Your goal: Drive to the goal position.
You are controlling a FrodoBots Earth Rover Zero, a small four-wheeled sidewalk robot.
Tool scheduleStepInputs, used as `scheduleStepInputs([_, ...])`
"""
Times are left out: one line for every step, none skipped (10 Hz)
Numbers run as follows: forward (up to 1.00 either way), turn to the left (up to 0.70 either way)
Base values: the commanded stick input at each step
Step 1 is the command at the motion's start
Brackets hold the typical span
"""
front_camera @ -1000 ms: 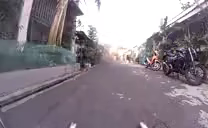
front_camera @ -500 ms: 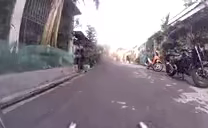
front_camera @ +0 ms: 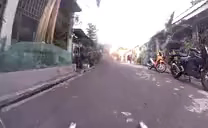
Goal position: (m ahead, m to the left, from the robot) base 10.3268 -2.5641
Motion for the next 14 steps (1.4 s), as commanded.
scheduleStepInputs([0.70,0.00])
scheduleStepInputs([0.70,0.00])
scheduleStepInputs([0.70,0.00])
scheduleStepInputs([0.70,0.00])
scheduleStepInputs([0.70,0.00])
scheduleStepInputs([0.70,0.00])
scheduleStepInputs([0.70,0.00])
scheduleStepInputs([0.70,0.00])
scheduleStepInputs([0.70,0.00])
scheduleStepInputs([0.70,0.00])
scheduleStepInputs([0.70,0.00])
scheduleStepInputs([0.70,-0.02])
scheduleStepInputs([0.70,-0.07])
scheduleStepInputs([0.70,-0.12])
